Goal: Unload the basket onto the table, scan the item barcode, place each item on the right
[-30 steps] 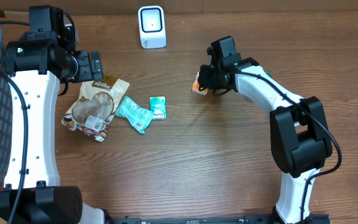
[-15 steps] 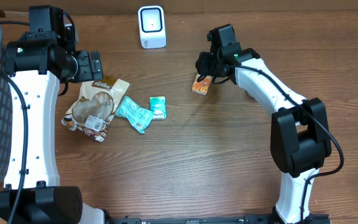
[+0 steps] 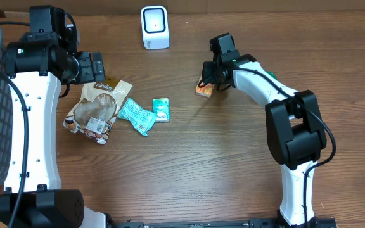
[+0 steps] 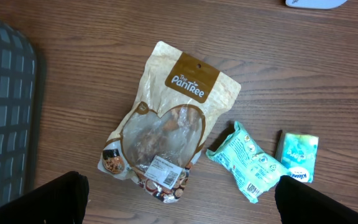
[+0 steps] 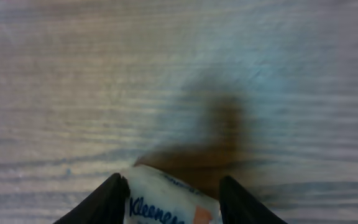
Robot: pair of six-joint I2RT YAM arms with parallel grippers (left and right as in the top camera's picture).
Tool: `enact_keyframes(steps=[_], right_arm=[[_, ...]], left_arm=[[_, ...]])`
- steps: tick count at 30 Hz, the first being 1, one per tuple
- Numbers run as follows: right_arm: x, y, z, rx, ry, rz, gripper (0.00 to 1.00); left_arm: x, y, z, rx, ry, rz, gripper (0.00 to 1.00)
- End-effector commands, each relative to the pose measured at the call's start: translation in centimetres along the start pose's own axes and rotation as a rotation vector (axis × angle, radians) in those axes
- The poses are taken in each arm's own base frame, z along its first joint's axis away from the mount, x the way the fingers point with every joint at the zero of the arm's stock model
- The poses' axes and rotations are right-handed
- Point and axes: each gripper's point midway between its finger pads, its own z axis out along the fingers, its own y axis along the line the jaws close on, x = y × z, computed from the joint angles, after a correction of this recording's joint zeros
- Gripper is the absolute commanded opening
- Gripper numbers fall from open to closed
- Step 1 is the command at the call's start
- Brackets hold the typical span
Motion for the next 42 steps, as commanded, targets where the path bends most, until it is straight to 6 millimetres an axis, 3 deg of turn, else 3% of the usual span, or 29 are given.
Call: enact_keyframes(steps=[1,13,17,23,27,35,39,42], right_arm=[[0.7,2.0,-0.1,-0.1,0.046,-0.009,0.47],[5.5,3.9,-1.4,-0.245,0.261,-0.052,0.5],[4.6,4.8,-3.5,-0.279,0.246,-0.093,0.53],[1.3,6.3,-8.9,-0.295,0.191,-0.113,0.57],[1.5,7.2,-11.1,-0.29,0.23,-0.059,0.56],[5.8,10.3,-9.9,-0.257,0.335,0.034,0.21],[7.7,11.2,-7.8,-0.159,0.305,0.096,0.11],[9.0,11.5,-6.4,-0.098,0.278,0.135,0.09]], left_arm=[[-0.4,0.0,-0.8,0.007,-0.025,-0.012,1.0],[-0.4,0.0,-0.8,0.007,-0.025,-0.012,1.0],[-0.4,0.0,-0.8,0.007,-0.025,-0.012,1.0],[-0.4,0.0,-0.8,0.007,-0.025,-0.012,1.0],[-0.4,0.0,-0.8,0.007,-0.025,-0.012,1.0],[-0.4,0.0,-0.8,0.007,-0.025,-0.012,0.99],[-0.4,0.0,-0.8,0.007,-0.025,-0.012,1.0],[-0.4,0.0,-0.8,0.007,-0.025,-0.012,1.0]])
